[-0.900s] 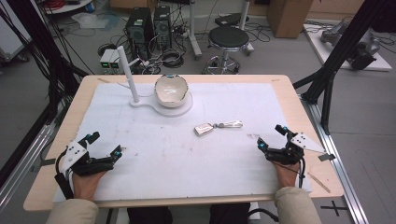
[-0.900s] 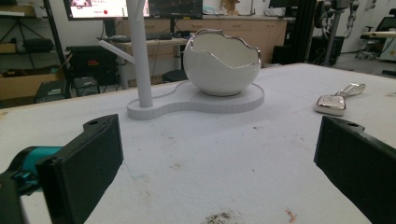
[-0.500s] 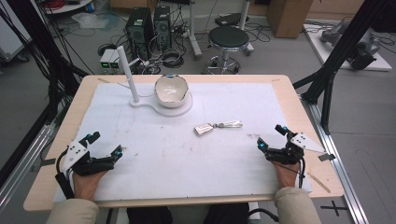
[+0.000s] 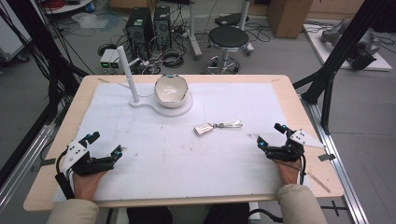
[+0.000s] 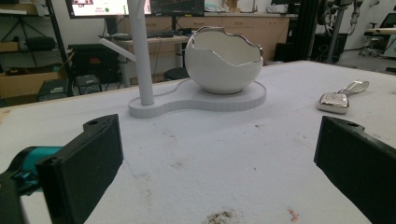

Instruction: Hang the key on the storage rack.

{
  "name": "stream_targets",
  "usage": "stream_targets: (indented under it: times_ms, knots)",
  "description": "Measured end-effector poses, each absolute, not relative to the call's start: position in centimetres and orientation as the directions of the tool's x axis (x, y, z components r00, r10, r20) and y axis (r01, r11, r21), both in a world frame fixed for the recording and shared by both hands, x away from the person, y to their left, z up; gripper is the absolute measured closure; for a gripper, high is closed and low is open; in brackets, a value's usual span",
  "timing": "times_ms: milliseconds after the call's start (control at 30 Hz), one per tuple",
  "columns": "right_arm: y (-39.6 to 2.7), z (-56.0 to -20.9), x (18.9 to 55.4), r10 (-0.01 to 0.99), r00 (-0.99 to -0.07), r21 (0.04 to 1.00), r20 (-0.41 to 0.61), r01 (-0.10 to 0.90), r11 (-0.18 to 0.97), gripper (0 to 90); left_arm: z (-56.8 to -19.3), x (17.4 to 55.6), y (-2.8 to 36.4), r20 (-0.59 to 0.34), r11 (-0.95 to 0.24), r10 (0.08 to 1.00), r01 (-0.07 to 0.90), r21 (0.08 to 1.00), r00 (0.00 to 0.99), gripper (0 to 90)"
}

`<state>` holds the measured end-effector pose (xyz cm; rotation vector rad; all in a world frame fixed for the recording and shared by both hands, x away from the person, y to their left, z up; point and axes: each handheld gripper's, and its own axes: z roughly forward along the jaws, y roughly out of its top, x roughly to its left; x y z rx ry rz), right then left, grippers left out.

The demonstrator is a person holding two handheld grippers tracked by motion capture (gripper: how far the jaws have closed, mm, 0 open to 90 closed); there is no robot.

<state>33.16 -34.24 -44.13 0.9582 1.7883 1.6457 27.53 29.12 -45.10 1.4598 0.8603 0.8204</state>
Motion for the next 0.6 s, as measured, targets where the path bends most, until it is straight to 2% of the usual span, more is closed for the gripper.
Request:
stream_targets:
  times_ms: [67, 367, 600]
  knots:
    - [-34.5, -42.9, 34.1, 0.779, -0.620, 0.981, 0.094, 0.192, 0.034, 0.6, -45.1, 27.5, 29.1, 0.005, -0.033, 0.878, 0.050, 0.998, 0.479, 1.7]
    - [-34.9, -38.6, 36.8, 0.746, -0.661, 0.973, 0.081, 0.213, 0.084, 0.6, -45.1, 27.6, 29.1, 0.003, -0.034, 0.877, 0.056, 0.998, 0.480, 1.7]
    - [-34.6, -35.3, 39.5, 0.714, -0.699, 0.949, 0.035, 0.247, 0.196, 0.6, -45.1, 27.6, 29.1, 0.004, -0.038, 0.879, 0.061, 0.997, 0.477, 1.7]
